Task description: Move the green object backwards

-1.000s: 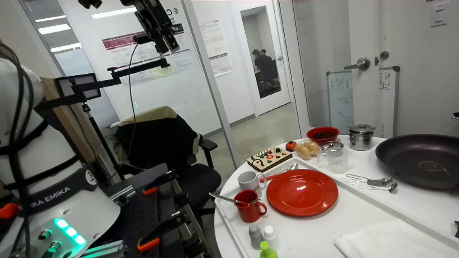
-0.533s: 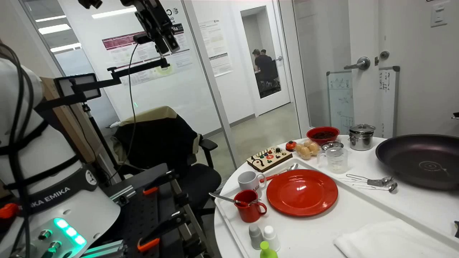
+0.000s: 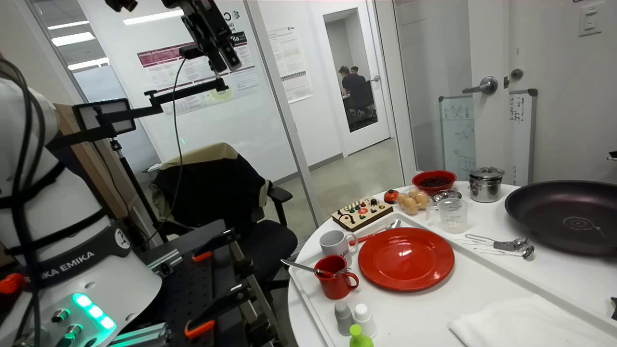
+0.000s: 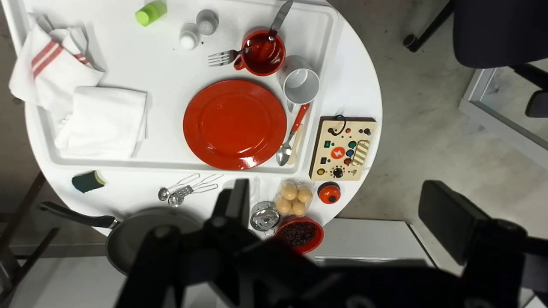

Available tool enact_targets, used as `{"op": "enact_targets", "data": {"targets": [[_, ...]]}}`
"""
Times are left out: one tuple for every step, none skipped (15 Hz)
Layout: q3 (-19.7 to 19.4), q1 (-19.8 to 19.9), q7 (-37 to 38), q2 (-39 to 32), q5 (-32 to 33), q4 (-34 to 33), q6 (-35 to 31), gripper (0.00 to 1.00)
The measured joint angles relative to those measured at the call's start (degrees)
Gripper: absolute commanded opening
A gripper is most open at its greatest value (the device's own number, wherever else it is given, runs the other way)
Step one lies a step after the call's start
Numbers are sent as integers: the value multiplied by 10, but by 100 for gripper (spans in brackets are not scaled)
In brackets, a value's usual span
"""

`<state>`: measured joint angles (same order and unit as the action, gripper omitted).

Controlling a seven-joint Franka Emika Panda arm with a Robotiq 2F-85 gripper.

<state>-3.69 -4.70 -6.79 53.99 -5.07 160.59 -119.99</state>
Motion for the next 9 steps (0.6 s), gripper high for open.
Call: {"op": "enact_targets", "data": {"targets": [[0, 0, 0, 0, 0, 0, 0, 100], [0, 0, 0, 0, 0, -1, 0, 100], [0, 0, 0, 0, 0, -2, 0, 100], [0, 0, 0, -2, 0, -4, 0, 100], [0, 0, 0, -4, 0, -6, 0, 100], [0, -1, 0, -9, 0, -9, -1, 100], [1, -3, 0, -15, 0, -11, -2, 100], [2, -5, 0, -22, 0, -14, -4, 100], [3, -8, 0, -33, 0, -17, -9, 100]]}}
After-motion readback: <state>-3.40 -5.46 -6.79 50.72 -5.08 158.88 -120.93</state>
